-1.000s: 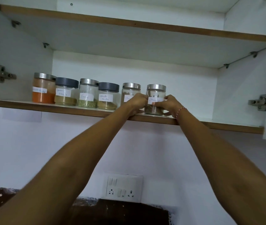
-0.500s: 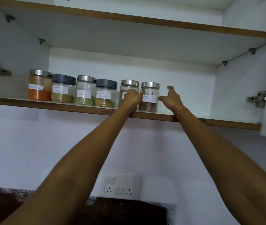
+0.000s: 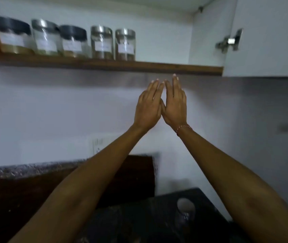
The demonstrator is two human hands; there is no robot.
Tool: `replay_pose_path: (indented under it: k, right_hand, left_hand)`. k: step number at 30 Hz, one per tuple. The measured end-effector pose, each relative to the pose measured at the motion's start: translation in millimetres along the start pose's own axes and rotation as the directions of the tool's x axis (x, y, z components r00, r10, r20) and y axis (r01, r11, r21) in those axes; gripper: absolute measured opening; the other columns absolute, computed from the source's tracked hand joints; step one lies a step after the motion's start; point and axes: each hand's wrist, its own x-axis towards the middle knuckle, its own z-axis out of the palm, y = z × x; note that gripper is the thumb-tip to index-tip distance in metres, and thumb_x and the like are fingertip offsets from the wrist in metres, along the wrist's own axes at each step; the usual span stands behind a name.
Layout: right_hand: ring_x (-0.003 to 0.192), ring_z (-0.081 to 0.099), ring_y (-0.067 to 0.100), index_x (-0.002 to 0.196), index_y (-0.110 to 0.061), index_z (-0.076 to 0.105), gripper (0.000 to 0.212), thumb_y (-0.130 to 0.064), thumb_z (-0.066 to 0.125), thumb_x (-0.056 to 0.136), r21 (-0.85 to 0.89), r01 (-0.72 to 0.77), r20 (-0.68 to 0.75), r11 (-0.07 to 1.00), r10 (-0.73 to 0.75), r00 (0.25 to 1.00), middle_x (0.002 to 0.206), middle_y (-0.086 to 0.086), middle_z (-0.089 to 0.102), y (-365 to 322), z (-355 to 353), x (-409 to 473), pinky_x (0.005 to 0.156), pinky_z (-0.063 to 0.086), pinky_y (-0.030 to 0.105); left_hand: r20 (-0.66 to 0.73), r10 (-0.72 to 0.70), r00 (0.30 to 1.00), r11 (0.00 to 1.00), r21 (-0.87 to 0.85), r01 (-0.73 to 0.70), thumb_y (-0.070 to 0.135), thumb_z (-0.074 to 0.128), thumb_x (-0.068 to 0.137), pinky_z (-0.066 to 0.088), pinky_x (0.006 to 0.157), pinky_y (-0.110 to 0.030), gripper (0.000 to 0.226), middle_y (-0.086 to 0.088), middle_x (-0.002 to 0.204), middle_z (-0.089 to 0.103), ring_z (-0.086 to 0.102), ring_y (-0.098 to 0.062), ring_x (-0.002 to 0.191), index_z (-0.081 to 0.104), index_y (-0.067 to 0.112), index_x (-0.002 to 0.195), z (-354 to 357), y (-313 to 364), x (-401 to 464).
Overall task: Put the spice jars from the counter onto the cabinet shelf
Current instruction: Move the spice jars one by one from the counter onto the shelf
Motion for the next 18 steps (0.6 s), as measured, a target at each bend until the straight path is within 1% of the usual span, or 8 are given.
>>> replay_pose_path:
  k: [2, 4, 7, 9, 11, 13, 16, 18]
  right_hand:
    - [0.144, 0.020, 0.030, 0.142, -0.011, 0.034, 0.054, -0.037, 0.041, 0.095, -0.028, -0.031, 0.048, 0.999, 0.032, 0.998, 0.154, 0.016, 0.021, 11, -7, -36, 0.114, 0.025, 0.044]
    - [0.144, 0.020, 0.029, 0.143, -0.013, 0.033, 0.057, -0.041, 0.042, 0.093, -0.069, -0.080, 0.094, 0.994, 0.086, 0.992, 0.155, 0.014, 0.021, 26, -18, -74, 0.114, 0.022, 0.043]
    - [0.143, 0.021, 0.029, 0.144, -0.015, 0.032, 0.058, -0.043, 0.042, 0.093, -0.127, -0.169, 0.147, 0.977, 0.187, 0.971, 0.155, 0.012, 0.021, 53, -38, -139, 0.114, 0.022, 0.043]
    - [0.143, 0.021, 0.029, 0.144, -0.015, 0.031, 0.058, -0.042, 0.042, 0.093, -0.169, -0.226, 0.197, 0.959, 0.258, 0.946, 0.155, 0.012, 0.020, 69, -53, -187, 0.114, 0.023, 0.043]
    - [0.143, 0.020, 0.030, 0.145, -0.015, 0.030, 0.059, -0.041, 0.043, 0.093, -0.215, -0.272, 0.263, 0.938, 0.324, 0.909, 0.155, 0.013, 0.019, 82, -69, -238, 0.114, 0.023, 0.043]
    - [0.143, 0.020, 0.031, 0.144, -0.013, 0.030, 0.058, -0.037, 0.046, 0.094, -0.244, -0.334, 0.306, 0.911, 0.399, 0.865, 0.155, 0.016, 0.019, 93, -86, -289, 0.113, 0.023, 0.044]
    - [0.142, 0.021, 0.034, 0.144, -0.010, 0.030, 0.061, -0.035, 0.051, 0.092, -0.292, -0.405, 0.388, 0.867, 0.494, 0.778, 0.154, 0.019, 0.019, 101, -117, -364, 0.112, 0.024, 0.046]
    - [0.143, 0.019, 0.034, 0.144, -0.010, 0.030, 0.067, -0.036, 0.057, 0.088, -0.336, -0.422, 0.457, 0.842, 0.538, 0.709, 0.155, 0.019, 0.017, 101, -140, -414, 0.113, 0.025, 0.047]
  left_hand:
    - [0.027, -0.045, 0.999, 0.997, -0.058, 0.046, 0.014, 0.038, 0.095, 0.024, 0.113, -0.039, 0.048, -0.015, 0.150, 0.032, 0.027, -0.029, 0.141, 0.033, 0.005, 0.141, 13, 15, -30]
    - [0.087, -0.093, 0.992, 0.990, -0.099, 0.102, 0.017, 0.040, 0.095, 0.022, 0.114, -0.036, 0.050, -0.012, 0.153, 0.028, 0.024, -0.027, 0.143, 0.029, 0.008, 0.144, 28, 30, -64]
    - [0.225, -0.134, 0.965, 0.973, -0.156, 0.172, 0.016, 0.041, 0.095, 0.020, 0.115, -0.037, 0.053, -0.010, 0.155, 0.023, 0.020, -0.025, 0.144, 0.025, 0.011, 0.145, 51, 57, -123]
    - [0.329, -0.133, 0.935, 0.965, -0.173, 0.199, 0.017, 0.040, 0.096, 0.019, 0.116, -0.038, 0.053, -0.010, 0.155, 0.021, 0.018, -0.025, 0.144, 0.023, 0.011, 0.146, 65, 77, -167]
    - [0.431, -0.100, 0.897, 0.954, -0.216, 0.210, 0.016, 0.040, 0.096, 0.017, 0.116, -0.039, 0.053, -0.011, 0.155, 0.020, 0.017, -0.025, 0.145, 0.023, 0.010, 0.146, 76, 99, -209]
    - [0.533, -0.060, 0.844, 0.927, -0.284, 0.245, 0.013, 0.040, 0.096, 0.017, 0.117, -0.038, 0.053, -0.013, 0.155, 0.020, 0.017, -0.025, 0.145, 0.023, 0.008, 0.145, 86, 120, -248]
    - [0.645, 0.020, 0.764, 0.908, -0.331, 0.256, 0.014, 0.040, 0.096, 0.019, 0.117, -0.037, 0.052, -0.014, 0.154, 0.022, 0.018, -0.025, 0.144, 0.023, 0.006, 0.145, 100, 154, -299]
    - [0.718, 0.089, 0.691, 0.897, -0.360, 0.259, 0.016, 0.041, 0.096, 0.017, 0.116, -0.035, 0.055, -0.012, 0.156, 0.019, 0.015, -0.024, 0.145, 0.020, 0.009, 0.146, 106, 180, -331]
